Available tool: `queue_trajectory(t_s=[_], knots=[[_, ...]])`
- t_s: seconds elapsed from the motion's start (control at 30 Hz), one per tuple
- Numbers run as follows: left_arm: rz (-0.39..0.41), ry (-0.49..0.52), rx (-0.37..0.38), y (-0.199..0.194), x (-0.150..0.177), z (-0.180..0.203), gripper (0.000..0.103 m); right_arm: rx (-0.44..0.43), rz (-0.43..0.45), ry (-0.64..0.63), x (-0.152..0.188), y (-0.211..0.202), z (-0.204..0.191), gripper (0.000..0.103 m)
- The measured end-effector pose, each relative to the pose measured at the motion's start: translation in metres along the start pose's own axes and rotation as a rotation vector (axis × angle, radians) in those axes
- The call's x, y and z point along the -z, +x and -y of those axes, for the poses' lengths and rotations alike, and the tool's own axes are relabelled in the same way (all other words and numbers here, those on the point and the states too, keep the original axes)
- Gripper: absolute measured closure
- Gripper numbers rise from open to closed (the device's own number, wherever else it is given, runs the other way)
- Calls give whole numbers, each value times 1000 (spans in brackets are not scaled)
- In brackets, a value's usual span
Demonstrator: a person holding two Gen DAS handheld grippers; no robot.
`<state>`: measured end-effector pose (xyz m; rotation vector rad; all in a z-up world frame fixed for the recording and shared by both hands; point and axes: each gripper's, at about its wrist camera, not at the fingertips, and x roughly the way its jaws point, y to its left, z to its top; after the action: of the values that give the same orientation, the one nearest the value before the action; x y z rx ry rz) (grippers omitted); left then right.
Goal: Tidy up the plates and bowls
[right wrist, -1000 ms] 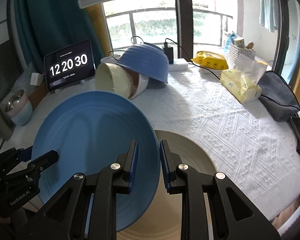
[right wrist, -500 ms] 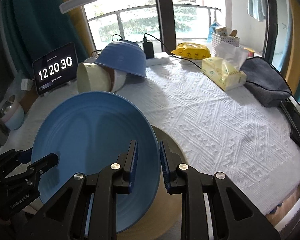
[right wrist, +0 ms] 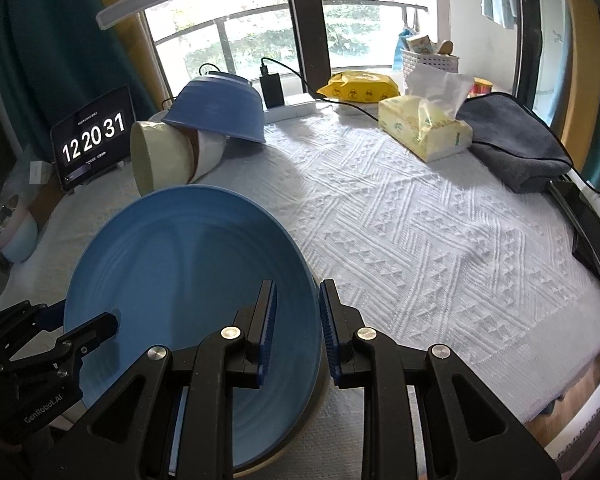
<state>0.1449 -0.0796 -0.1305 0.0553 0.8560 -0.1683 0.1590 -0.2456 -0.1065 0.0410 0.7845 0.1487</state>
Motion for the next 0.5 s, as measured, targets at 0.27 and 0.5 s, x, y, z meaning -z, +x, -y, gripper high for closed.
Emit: queue_trajectory(t_s=[0.27, 0.5], knots=[[-12, 6, -12, 4, 0, 3, 61, -7, -7, 14, 3, 2, 6, 79], [-33, -4, -25, 8, 0, 1, 61, -9, 2, 25, 2, 1, 9, 79]])
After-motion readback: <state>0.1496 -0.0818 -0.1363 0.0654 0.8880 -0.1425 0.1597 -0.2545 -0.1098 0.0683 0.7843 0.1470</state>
